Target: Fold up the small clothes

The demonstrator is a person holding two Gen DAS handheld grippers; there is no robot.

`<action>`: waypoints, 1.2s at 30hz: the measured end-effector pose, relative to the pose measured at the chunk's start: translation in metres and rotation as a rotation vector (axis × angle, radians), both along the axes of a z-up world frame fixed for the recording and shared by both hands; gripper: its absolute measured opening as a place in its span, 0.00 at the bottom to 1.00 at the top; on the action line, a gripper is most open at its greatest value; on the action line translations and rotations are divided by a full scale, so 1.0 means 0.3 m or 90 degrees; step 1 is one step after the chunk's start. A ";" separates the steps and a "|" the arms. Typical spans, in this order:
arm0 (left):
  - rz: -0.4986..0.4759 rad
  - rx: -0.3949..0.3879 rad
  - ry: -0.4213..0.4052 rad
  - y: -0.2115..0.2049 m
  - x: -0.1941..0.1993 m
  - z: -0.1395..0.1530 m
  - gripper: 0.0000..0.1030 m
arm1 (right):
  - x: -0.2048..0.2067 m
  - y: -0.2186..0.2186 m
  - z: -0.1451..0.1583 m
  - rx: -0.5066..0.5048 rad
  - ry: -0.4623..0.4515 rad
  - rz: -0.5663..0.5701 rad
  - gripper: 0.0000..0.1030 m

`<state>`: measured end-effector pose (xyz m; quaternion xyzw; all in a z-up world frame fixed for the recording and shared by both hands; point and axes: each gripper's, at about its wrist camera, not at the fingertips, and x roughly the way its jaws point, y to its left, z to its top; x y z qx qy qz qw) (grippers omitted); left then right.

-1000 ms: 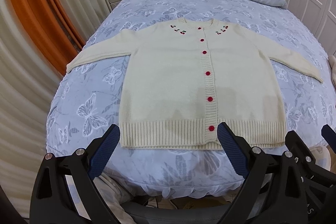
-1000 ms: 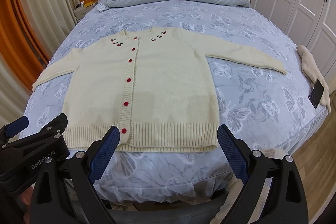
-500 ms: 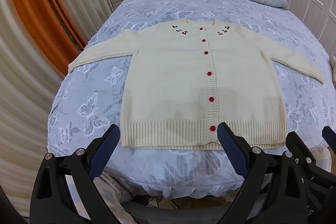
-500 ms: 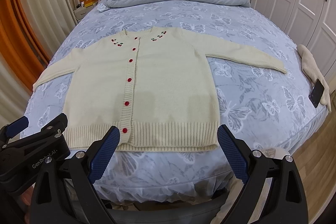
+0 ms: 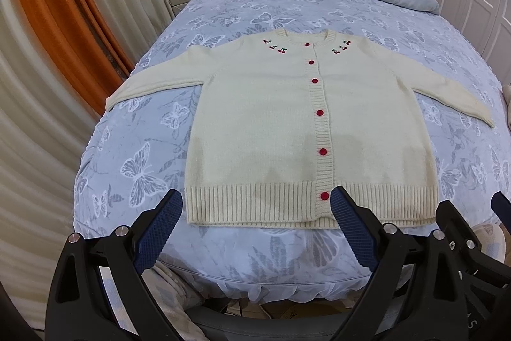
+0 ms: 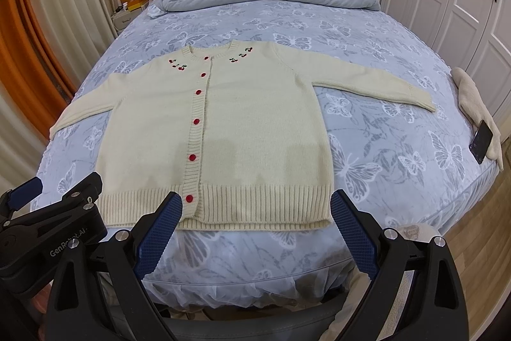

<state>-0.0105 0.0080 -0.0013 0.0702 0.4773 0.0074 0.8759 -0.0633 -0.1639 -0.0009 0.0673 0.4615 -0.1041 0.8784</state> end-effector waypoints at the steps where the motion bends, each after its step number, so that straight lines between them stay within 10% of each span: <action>1: 0.000 0.001 0.000 0.000 0.000 0.000 0.89 | 0.001 0.000 -0.001 0.001 0.000 0.000 0.90; 30: 0.006 0.004 0.004 0.003 0.006 -0.013 0.89 | -0.002 0.002 -0.012 0.003 0.006 -0.003 0.90; 36: 0.009 -0.051 0.032 0.015 0.039 -0.053 0.92 | 0.035 -0.090 -0.092 0.098 -0.004 0.022 0.90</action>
